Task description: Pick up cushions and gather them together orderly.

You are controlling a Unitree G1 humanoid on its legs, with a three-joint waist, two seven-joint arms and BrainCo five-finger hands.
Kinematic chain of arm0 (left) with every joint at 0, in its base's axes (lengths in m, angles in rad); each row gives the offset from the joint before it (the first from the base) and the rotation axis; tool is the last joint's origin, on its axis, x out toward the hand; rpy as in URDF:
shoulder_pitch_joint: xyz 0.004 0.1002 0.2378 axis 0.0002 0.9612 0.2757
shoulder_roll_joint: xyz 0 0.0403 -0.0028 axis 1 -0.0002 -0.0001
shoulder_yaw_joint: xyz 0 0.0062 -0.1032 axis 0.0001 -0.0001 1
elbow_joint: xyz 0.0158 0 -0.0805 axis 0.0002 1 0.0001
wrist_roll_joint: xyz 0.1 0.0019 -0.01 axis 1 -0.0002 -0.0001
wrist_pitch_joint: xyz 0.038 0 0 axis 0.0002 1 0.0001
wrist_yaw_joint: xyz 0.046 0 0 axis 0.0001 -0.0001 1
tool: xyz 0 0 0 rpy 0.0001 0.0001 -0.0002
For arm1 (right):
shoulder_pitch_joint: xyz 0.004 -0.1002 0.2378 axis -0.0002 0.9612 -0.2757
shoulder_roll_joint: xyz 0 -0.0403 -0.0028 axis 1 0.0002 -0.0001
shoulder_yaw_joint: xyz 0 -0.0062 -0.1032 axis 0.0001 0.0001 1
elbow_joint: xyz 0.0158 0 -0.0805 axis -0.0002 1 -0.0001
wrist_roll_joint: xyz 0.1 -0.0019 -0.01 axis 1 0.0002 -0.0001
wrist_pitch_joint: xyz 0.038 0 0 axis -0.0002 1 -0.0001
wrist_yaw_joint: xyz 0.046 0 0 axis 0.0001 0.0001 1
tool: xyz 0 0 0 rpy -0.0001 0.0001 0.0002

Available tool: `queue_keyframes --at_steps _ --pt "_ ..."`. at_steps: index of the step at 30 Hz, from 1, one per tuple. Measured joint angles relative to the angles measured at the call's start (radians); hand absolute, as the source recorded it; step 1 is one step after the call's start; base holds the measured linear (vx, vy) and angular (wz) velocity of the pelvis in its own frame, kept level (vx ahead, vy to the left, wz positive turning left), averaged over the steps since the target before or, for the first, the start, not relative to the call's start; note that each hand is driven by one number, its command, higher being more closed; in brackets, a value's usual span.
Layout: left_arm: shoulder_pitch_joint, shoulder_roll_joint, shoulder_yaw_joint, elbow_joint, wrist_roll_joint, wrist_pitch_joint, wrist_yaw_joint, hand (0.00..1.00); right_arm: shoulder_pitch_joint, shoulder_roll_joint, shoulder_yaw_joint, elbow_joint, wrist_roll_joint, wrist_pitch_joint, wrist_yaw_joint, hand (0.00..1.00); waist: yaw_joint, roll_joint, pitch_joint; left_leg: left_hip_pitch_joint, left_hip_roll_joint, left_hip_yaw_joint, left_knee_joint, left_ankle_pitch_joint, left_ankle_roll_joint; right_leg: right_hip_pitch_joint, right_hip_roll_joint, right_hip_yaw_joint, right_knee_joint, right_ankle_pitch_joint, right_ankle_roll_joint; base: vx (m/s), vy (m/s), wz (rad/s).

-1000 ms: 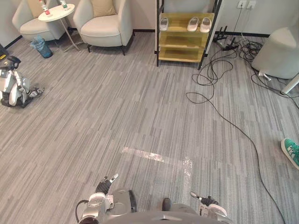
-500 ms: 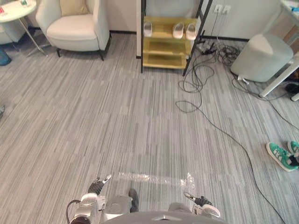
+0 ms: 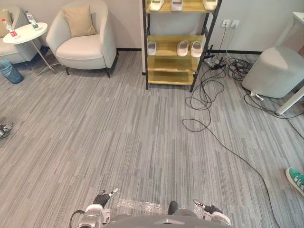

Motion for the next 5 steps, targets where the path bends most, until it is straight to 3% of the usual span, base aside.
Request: queue_keyframes --at_steps 5 --pt "-0.007 0.004 0.002 -0.001 0.0 -0.001 0.0 0.0 0.03 0.011 -0.003 0.0 0.0 0.001 0.0 0.0 -0.001 -0.023 -0.009 0.002 -0.002 0.008 -0.017 -0.013 0.006 0.027 0.01 0.006 -0.084 0.046 0.007 0.0 0.015 -0.06"
